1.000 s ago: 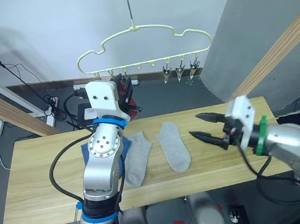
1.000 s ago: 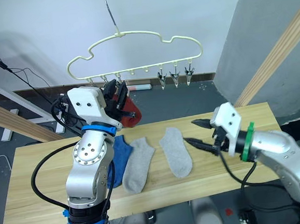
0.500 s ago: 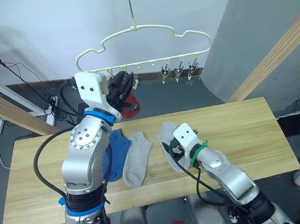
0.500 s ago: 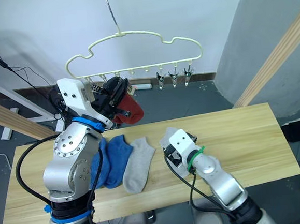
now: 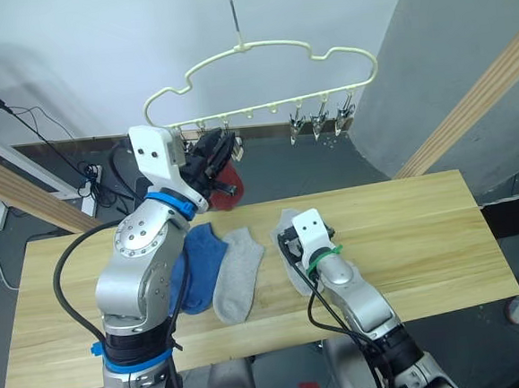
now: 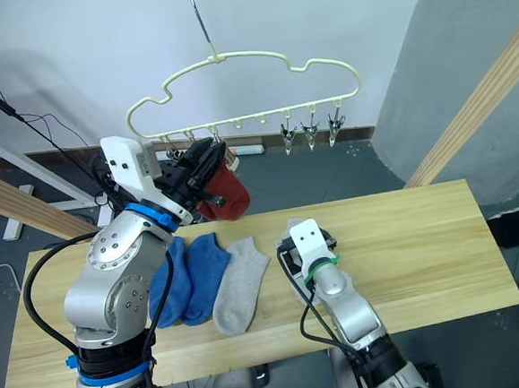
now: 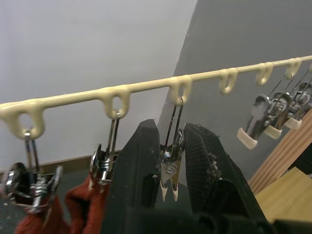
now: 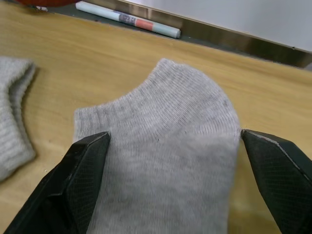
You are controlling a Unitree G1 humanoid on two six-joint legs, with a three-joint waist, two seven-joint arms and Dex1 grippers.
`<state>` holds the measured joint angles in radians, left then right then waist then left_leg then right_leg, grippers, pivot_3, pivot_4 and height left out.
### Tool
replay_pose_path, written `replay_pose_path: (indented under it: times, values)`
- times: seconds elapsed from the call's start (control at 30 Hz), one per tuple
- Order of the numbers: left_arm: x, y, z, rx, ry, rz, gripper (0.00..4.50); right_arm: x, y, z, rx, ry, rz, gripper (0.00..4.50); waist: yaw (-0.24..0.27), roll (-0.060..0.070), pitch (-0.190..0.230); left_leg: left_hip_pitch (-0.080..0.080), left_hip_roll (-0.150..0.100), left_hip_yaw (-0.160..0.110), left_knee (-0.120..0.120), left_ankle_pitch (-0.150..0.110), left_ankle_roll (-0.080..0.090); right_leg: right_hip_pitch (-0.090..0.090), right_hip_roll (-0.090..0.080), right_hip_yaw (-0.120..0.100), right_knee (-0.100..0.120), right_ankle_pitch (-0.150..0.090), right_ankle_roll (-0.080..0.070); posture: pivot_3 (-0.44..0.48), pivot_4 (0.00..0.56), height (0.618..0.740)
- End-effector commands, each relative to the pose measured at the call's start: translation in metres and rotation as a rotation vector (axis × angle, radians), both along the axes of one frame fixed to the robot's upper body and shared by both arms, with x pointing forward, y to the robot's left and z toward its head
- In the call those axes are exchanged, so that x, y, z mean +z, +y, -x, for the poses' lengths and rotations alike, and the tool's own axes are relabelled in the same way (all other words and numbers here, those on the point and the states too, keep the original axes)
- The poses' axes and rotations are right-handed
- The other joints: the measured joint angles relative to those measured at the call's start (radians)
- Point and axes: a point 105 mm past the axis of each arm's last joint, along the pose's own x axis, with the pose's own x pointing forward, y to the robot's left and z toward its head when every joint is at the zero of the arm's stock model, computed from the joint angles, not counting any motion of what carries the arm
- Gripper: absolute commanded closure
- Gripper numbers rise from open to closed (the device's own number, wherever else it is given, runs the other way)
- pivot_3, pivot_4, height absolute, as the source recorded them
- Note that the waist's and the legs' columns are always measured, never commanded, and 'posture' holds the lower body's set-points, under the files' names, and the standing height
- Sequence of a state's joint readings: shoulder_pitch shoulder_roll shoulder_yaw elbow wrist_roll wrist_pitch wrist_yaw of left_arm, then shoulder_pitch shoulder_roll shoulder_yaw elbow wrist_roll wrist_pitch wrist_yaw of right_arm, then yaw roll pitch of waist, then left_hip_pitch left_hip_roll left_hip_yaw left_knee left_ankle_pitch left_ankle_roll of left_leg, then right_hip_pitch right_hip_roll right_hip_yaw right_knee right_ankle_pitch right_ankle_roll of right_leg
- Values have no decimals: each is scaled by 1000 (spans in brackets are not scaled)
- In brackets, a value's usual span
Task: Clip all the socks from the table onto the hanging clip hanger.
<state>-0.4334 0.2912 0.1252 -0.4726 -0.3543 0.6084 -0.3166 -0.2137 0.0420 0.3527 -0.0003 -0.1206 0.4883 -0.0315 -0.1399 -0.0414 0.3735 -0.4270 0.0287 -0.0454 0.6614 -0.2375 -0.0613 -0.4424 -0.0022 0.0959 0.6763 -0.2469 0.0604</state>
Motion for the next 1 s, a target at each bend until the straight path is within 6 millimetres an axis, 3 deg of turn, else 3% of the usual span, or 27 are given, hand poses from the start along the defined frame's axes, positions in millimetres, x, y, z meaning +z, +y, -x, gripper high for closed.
replay_pose_path:
  times: [0.03,0.2,0.37,0.5,0.83,0.93,1.0]
  values:
    - [7,1,4,-11,-30,7,3870,12,-2,12,11,-50,4,0,0,0,0,0,0,0,0,0,0,0,0,0,0,0,0,-216,354,740]
    - [3,2,3,-22,-13,10,3870,-13,2,22,19,74,5,0,-4,0,0,0,0,0,0,0,0,0,0,0,0,-2,4,-226,355,740]
    - [4,1,3,-35,-10,11,3870,-25,8,22,28,151,-30,0,-5,0,0,1,1,0,0,0,0,0,1,0,1,-2,4,-218,352,740]
    - [3,-1,5,-67,5,14,3870,-31,5,23,10,188,-51,926,-3,-1,-1,1,1,0,0,0,0,0,1,0,1,-2,4,-219,352,740]
    - [4,0,5,-123,23,16,3873,-13,-16,21,52,108,-38,4474,-2,-1,-2,1,1,-1,0,0,0,1,1,0,0,-3,4,-226,352,740]
    - [4,-2,6,-147,28,22,3874,0,-23,20,92,59,-24,4500,0,-1,-2,0,0,0,0,0,0,1,0,0,-1,-3,4,-228,351,740]
    - [6,-5,8,-183,37,39,3876,31,-23,18,230,-61,-2,4500,0,-1,-2,0,0,0,0,0,0,0,0,0,-1,-3,4,-236,352,740]
